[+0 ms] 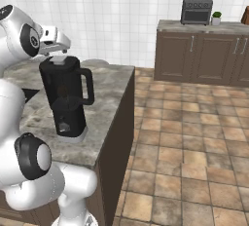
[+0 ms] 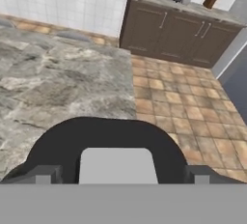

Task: Open the blender lid, put the tangerine in the blender, close the lid, and start the blender.

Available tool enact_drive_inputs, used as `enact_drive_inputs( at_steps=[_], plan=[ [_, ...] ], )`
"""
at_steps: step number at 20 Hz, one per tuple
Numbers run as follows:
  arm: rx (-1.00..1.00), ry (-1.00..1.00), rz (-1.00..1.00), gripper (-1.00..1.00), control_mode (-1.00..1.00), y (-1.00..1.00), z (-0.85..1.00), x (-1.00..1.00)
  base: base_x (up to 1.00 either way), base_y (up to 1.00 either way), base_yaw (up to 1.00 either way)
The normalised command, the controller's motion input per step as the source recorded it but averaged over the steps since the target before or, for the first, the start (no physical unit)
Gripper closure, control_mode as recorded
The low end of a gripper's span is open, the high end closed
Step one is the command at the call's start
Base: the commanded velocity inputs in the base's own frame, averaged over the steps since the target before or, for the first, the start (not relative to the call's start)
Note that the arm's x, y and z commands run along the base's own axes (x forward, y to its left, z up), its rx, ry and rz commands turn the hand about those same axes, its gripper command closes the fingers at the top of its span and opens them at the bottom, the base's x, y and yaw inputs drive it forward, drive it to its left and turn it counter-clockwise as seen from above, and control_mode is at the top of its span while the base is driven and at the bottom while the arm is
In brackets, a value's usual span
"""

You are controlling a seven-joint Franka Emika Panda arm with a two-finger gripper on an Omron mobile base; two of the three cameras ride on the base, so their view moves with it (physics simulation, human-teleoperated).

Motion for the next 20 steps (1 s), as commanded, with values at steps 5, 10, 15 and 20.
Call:
enact_drive_inputs(
  at_steps=[5, 10, 15, 20],
  plan=[
    [-0.02, -0.01, -0.06, -1.00, -1.00, 0.10, 0.08, -0.31, 0.00, 0.00, 0.00],
    [0.00, -0.14, -0.11, -1.00, -1.00, -0.09, -0.27, -0.93, 0.00, 0.00, 0.00],
    [0.00, -0.12, -0.26, -1.00, -1.00, -0.01, -0.70, -0.98, 0.00, 0.00, 0.00],
    [0.00, -0.14, -0.45, -1.00, -1.00, 0.08, -0.77, -0.55, 0.00, 0.00, 0.00]
  ],
)
